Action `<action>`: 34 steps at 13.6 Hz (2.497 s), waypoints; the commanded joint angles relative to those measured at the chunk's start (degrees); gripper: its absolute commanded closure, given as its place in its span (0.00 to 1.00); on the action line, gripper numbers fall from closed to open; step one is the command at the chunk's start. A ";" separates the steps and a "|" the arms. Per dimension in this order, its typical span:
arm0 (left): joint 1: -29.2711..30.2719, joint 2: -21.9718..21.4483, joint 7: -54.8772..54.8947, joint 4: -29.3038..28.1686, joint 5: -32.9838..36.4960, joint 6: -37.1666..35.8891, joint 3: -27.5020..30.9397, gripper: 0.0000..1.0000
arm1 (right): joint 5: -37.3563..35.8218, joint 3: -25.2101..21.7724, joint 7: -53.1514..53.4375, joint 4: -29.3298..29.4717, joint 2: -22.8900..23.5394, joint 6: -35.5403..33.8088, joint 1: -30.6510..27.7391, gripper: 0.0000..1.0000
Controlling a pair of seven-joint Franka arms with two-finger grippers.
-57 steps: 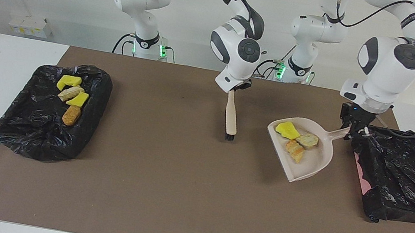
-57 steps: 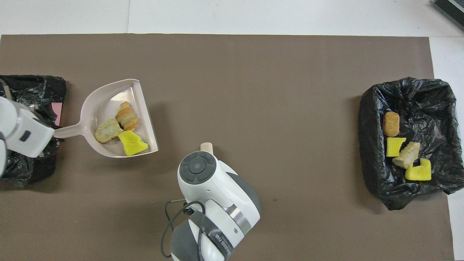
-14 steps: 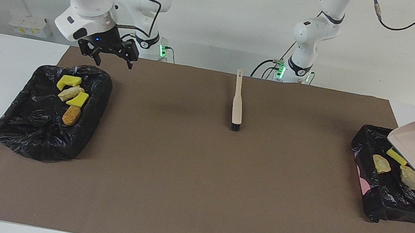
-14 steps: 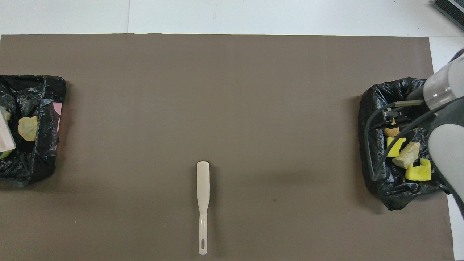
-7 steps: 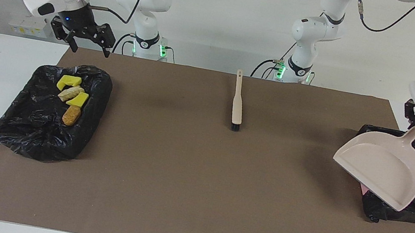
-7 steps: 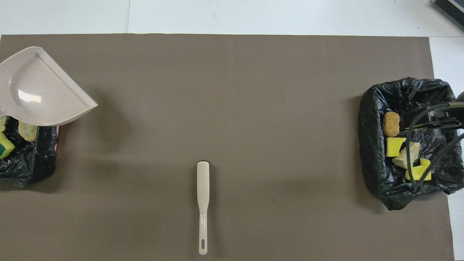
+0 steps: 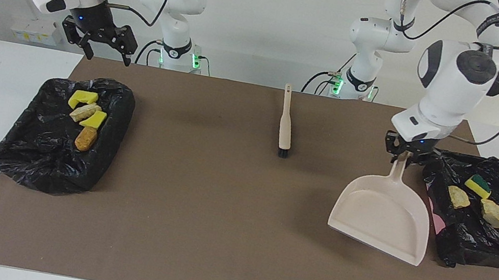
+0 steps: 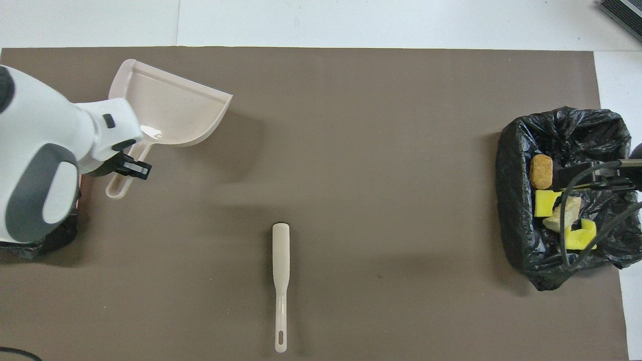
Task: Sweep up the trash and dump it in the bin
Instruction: 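Carry the dustpan to the table center above the brush with the left gripper, then release the dustpan on the table and withdraw the left gripper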
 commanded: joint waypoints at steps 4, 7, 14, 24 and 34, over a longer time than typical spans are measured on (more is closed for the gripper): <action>-13.21 8.69 -26.25 -0.20 -5.90 12.92 1.21 1.00 | 0.24 0.41 0.66 -1.34 -1.24 0.89 -0.23 0.00; -17.61 12.22 -26.79 0.59 -6.17 16.45 1.21 1.00 | 0.33 0.49 0.66 -1.34 -1.24 0.89 -0.23 0.00; -20.78 14.24 -30.38 -0.20 -6.35 17.95 1.21 0.98 | 0.33 0.49 0.66 -1.34 -1.24 0.89 -0.23 0.00; -20.26 11.98 -32.33 -0.11 -6.26 12.00 1.47 0.13 | 0.33 0.49 0.66 -1.34 -1.24 0.97 -0.23 0.00; 4.33 -9.21 0.87 0.59 -5.47 -8.23 2.00 0.00 | 0.33 0.41 0.66 -1.34 -1.24 0.97 -0.23 0.00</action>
